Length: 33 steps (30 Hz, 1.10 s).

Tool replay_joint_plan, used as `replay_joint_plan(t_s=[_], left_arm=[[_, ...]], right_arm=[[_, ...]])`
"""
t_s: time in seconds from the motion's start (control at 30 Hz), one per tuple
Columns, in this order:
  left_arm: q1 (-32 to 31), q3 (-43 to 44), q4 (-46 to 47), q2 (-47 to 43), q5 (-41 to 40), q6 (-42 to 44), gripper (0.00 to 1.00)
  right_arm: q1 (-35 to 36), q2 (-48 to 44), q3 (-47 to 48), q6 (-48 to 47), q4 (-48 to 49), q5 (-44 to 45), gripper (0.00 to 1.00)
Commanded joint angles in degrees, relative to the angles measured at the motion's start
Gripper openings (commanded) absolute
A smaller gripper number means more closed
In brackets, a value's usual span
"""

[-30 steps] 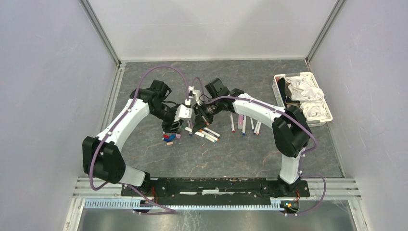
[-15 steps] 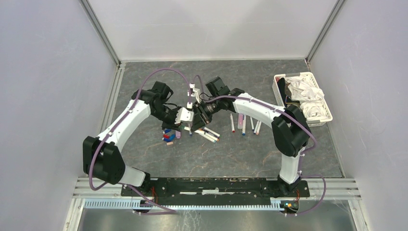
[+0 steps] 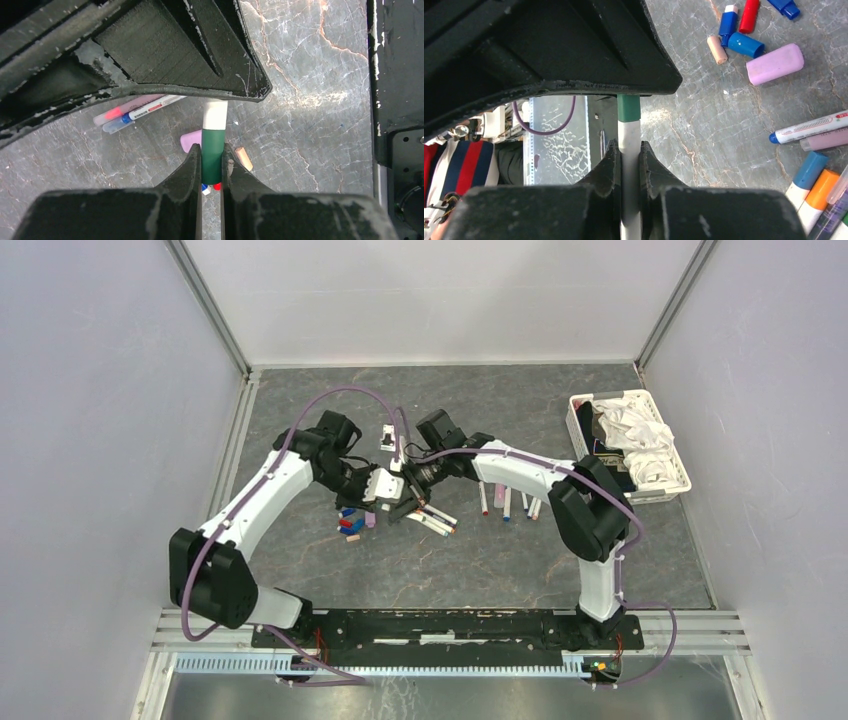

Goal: Open the pen caps

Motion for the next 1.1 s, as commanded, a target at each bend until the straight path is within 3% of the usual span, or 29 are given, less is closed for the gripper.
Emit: replay_joint_plan(t_s=[0.0, 0.17, 0.37, 0.63, 0.73, 0.93, 1.07], left_arm=[[2.3, -1.9, 2.5, -1.7, -8.8, 4.6, 0.02], [13.8, -0.1, 2.3, 1.6, -9.8, 11.1, 0.02], [15.5, -3.6, 8.2, 1.5, -9.8, 11.1, 0.02], [15.4, -4.4, 20.7, 9.7, -6.1, -6.6, 0.03], [15.0, -5.2, 23.6, 12.9, -7.7, -10.5, 0.11], [14.2, -7.5, 25.4, 15.9, -9.2, -12.4, 0.3], [13.9, -7.9, 25.4, 16.5, -8.2, -12.9, 0.35]], right_arm=[[-0.7, -3.6, -4.5, -3.7, -3.9, 5.1, 0.0], [-2.8, -9.2, -15.0, -4.7, -2.1, 7.2, 0.0], [-7.1, -13.5, -18.8, -3.6, -1.2, 9.7, 0.0], [-17.8, -19.7, -21.6, 4.7, -2.4, 42.3, 0.0], [-19.4, -21.1, -22.6, 5.9, -3.0, 53.9, 0.0], [-20.0, -21.7, -25.3, 7.6, -1.4, 64.6, 0.0], [-20.1, -20.5, -25.7, 7.7, -1.3, 68.4, 0.0]])
